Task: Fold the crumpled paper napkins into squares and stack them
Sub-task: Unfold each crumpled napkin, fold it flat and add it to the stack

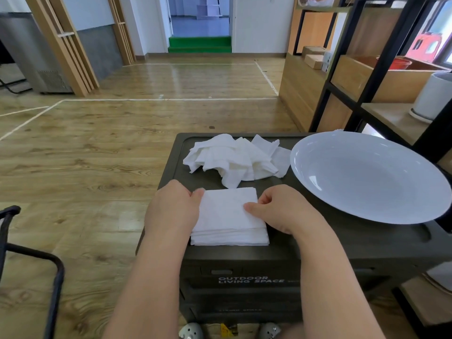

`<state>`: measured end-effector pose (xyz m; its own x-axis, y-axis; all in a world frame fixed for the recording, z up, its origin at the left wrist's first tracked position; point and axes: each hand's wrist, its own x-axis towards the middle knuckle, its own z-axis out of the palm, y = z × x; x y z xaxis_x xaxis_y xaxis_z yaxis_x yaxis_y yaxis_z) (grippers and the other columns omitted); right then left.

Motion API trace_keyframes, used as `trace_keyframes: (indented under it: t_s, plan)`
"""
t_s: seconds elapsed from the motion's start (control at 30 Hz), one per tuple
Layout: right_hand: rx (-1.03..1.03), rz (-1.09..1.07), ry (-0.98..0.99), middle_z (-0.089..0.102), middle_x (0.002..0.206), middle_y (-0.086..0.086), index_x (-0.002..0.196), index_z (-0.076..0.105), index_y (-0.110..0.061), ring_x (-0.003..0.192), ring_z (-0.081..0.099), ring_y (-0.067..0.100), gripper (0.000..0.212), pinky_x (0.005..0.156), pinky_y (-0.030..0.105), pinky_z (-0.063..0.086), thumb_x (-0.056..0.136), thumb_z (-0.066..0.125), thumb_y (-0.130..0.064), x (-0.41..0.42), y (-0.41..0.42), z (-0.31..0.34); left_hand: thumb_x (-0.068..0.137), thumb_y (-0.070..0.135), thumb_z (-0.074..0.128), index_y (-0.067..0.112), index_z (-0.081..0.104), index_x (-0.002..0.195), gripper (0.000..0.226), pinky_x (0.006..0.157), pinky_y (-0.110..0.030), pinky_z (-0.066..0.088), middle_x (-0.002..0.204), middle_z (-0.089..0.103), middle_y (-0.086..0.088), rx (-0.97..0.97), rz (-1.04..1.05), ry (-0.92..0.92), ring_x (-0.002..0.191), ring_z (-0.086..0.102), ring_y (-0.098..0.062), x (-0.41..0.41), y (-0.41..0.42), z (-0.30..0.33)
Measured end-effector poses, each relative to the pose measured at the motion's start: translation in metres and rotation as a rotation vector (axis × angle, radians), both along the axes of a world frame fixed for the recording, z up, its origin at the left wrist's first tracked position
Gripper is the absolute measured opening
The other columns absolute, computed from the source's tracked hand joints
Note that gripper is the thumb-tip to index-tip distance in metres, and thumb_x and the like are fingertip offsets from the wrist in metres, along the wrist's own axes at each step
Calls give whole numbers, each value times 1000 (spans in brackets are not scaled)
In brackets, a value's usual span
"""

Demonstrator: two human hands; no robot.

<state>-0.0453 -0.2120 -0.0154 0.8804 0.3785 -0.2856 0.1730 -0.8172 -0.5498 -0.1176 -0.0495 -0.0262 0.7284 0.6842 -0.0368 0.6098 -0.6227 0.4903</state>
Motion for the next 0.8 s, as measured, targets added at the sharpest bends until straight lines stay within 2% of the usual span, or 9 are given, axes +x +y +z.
trace_keyframes:
  t_s: [0.07,0.2,0.3,0.37,0.43,0.5,0.6,0.67,0.8]
  plan:
    - [32,-47,-15,59,77,-2,75,55,-19,65,50,7,29,56,20,37,88,58,-45,0,-1,1,100,40,35,5,57,90,43,52,-32,30,69,50,-5,46,66,-12,65,47,-23,-1,0,2]
    - [35,-143,-67,66,79,7,88,70,-7,63,55,12,45,57,21,40,92,50,-47,4,-3,-3,104,32,24,9,40,71,42,63,-33,31,63,37,-3,93,116,6,73,42,-25,-5,-4,11]
    - [-5,-125,-31,68,80,10,83,68,-9,64,55,14,44,58,24,43,92,48,-47,4,0,-6,104,31,26,10,42,76,39,65,-32,32,66,38,-2,97,73,63,75,42,-24,-6,-10,12]
    - [-36,-98,-26,60,71,4,77,59,-13,61,52,12,40,53,24,39,93,46,-48,3,3,-7,103,32,26,10,44,78,38,65,-33,33,69,41,-3,102,40,88,75,43,-23,-3,-16,11]
    - [-56,-82,-46,54,72,-2,91,59,-14,63,50,10,39,53,22,35,94,44,-50,3,6,-8,103,33,26,11,45,77,39,64,-32,34,67,41,-2,108,16,91,73,44,-22,-1,-22,9]
    - [-72,-69,-63,55,84,-3,114,57,-13,74,52,11,45,61,23,36,94,42,-52,3,8,-9,103,34,27,12,45,78,38,65,-32,35,67,42,-1,113,-6,77,73,45,-21,1,-27,8]
    - [-80,-65,-66,59,104,1,126,52,-14,86,52,14,50,70,26,39,95,42,-52,3,7,-9,103,33,27,12,45,78,37,64,-31,35,71,45,-2,136,-20,62,73,46,-21,2,-28,6]
    - [-80,-64,-54,59,102,1,125,52,-14,84,52,14,48,67,24,38,95,42,-51,3,6,-8,103,34,29,11,45,75,39,62,-32,35,67,44,-2,131,-10,74,72,46,-21,2,-24,5]
    - [-38,-130,-101,55,79,-3,105,57,-14,66,50,8,37,50,20,32,94,45,-48,1,6,-9,100,35,36,9,50,76,38,52,-30,29,71,51,-5,181,10,18,69,49,-24,0,-16,5]
